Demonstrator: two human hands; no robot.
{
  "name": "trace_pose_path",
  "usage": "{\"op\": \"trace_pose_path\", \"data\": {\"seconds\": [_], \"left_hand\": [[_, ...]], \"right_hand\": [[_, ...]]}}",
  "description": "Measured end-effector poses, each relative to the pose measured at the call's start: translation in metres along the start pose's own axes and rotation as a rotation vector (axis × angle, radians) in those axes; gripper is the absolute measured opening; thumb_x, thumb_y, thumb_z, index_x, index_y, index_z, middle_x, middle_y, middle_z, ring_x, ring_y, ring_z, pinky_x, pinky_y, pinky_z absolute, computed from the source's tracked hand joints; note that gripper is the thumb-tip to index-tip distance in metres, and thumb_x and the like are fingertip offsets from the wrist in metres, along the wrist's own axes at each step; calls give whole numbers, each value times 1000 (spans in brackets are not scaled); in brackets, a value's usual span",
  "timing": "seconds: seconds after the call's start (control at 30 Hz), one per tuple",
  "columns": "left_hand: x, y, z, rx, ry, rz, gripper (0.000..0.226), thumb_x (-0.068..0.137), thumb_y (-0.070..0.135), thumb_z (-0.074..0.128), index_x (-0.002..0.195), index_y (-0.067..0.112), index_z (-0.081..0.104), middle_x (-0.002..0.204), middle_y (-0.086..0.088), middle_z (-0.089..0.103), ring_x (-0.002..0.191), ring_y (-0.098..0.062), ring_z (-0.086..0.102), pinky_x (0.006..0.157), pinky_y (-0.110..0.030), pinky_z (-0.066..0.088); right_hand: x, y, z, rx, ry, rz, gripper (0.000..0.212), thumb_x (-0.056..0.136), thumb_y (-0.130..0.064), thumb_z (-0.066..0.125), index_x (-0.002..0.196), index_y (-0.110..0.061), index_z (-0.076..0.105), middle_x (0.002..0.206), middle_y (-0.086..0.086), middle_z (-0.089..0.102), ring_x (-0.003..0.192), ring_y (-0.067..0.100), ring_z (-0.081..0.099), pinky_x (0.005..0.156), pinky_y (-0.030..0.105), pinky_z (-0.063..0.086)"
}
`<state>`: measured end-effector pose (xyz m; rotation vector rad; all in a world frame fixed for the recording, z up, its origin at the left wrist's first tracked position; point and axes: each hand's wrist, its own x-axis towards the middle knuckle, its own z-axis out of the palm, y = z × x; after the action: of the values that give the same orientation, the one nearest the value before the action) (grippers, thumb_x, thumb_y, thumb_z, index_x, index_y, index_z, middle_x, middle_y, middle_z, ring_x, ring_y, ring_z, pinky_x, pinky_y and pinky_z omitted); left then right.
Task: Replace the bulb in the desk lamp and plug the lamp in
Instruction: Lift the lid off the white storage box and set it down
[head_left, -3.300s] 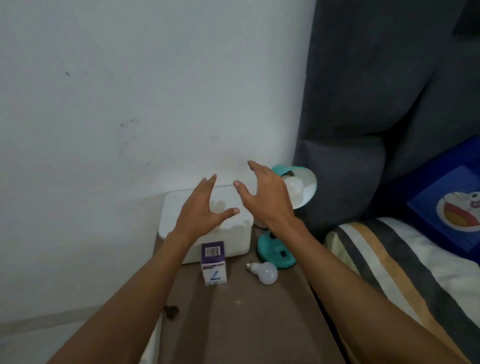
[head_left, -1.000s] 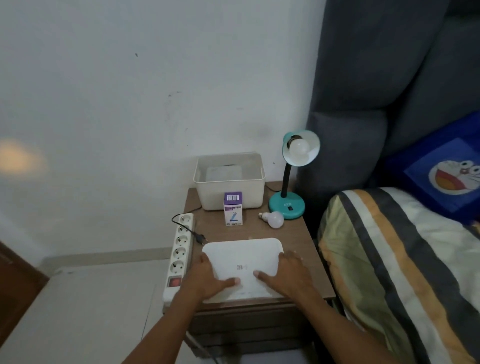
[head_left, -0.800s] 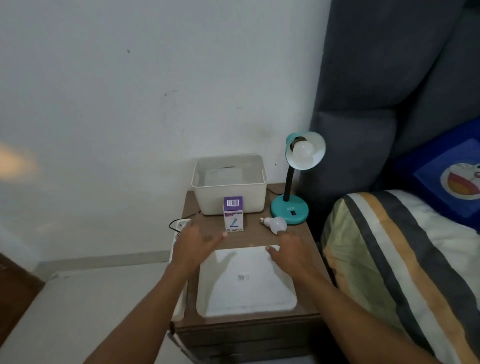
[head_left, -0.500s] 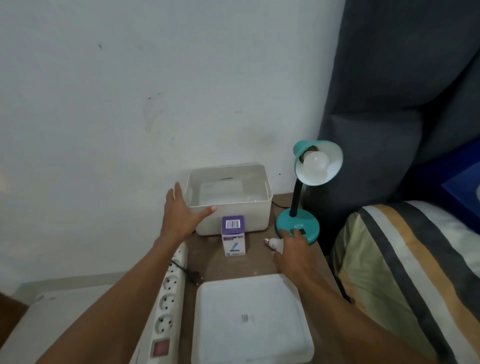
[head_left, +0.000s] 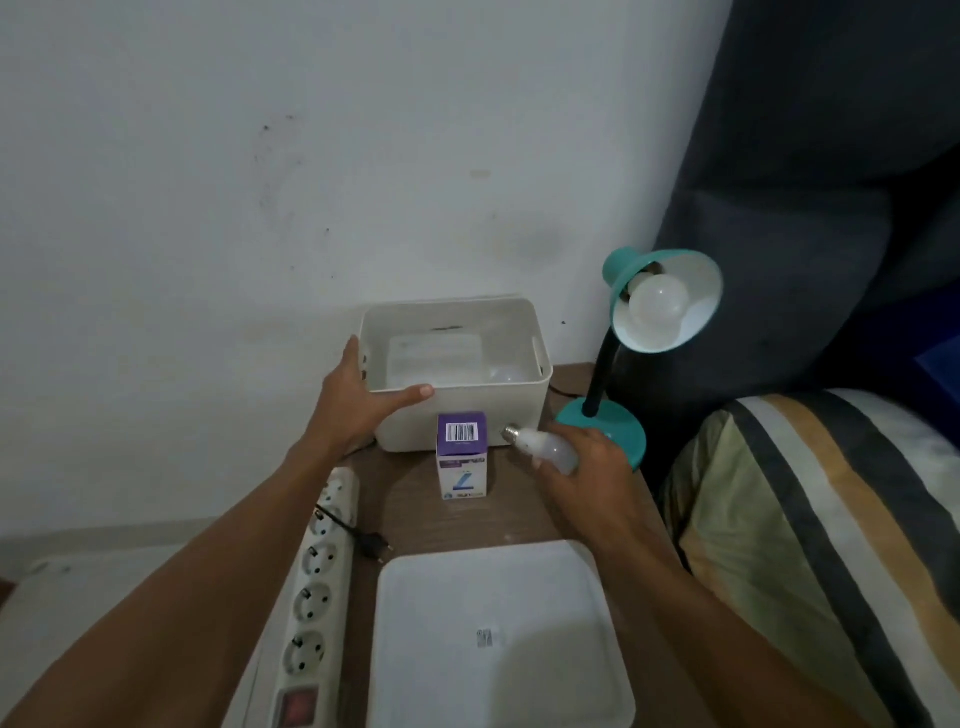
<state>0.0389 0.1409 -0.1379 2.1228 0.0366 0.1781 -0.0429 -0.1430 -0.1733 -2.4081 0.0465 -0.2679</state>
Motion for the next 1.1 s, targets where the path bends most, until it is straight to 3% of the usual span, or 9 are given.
{"op": "trace_pose_path", "data": {"seconds": [0.07, 0.2, 0.3, 0.37, 0.5, 0.67, 0.83, 1.0, 1.1], "left_hand": [[3, 3, 0, 11, -5, 10, 92, 68, 40, 94, 144, 23, 44, 127, 15, 51, 115, -8, 52, 68, -3, 40], [7, 0, 0, 10, -24, 7, 99, 65, 48, 94, 145, 26, 41, 133, 11, 54, 117, -10, 49, 76, -14, 44], [8, -4, 0, 6, -19, 8, 104, 62, 53, 94, 147, 27, 39, 136, 7, 57, 117, -9, 51, 80, -17, 46], [9, -4, 1, -5, -22, 8, 104, 63, 51, 94, 148, 28, 38, 129, 13, 55, 116, -8, 52, 75, -11, 43], [10, -8, 3, -7, -27, 21, 107, 62, 54, 94, 149, 29, 37, 133, 11, 58, 116, -7, 53, 83, -18, 48], [11, -11, 5, 8, -14, 24, 109, 62, 55, 94, 151, 28, 36, 143, 2, 60, 120, -9, 55, 86, -21, 49], [11, -9, 6, 21, -22, 1, 111, 63, 55, 93, 152, 28, 34, 147, 0, 57, 127, -16, 55, 90, -26, 52], [12, -1, 0, 26, -88, -73, 102, 70, 45, 92, 151, 26, 32, 126, 11, 53, 111, -10, 51, 65, -7, 41], [2, 9, -4, -19, -63, -139, 125, 61, 56, 94, 158, 19, 25, 143, 0, 56, 121, -20, 57, 83, -25, 55]], "right_hand": [[7, -21, -8, 99, 58, -72, 47, 86, -32, 74, 131, -24, 63, 122, -3, 63, 105, 9, 58, 89, 28, 53], [41, -62, -21, 197, 90, -207, 54, 86, -31, 75, 136, -21, 58, 127, -4, 61, 107, 6, 56, 84, 17, 50], [79, -83, -14, 175, 84, -173, 53, 84, -31, 77, 133, -18, 60, 125, 1, 63, 107, 13, 60, 89, 27, 54], [102, -89, -3, 138, 29, -126, 53, 81, -30, 81, 129, -19, 63, 123, 6, 63, 107, 19, 61, 90, 34, 54], [123, -89, 16, 167, -175, 12, 57, 74, -31, 87, 126, -21, 66, 121, 5, 64, 106, 19, 61, 85, 31, 53], [130, -87, 26, 97, -259, 29, 47, 74, -33, 87, 116, -23, 67, 114, 3, 66, 96, 16, 62, 62, 22, 43], [135, -86, 28, 55, -311, 22, 44, 76, -40, 84, 113, -23, 65, 119, 4, 66, 103, 18, 62, 71, 25, 46], [114, -88, 14, 184, -150, -5, 46, 85, -39, 77, 125, -20, 64, 121, 2, 66, 108, 17, 62, 87, 29, 51], [92, -82, 0, 280, 8, -36, 38, 89, -32, 74, 123, -19, 65, 114, 0, 68, 104, 12, 62, 87, 25, 51]]}}
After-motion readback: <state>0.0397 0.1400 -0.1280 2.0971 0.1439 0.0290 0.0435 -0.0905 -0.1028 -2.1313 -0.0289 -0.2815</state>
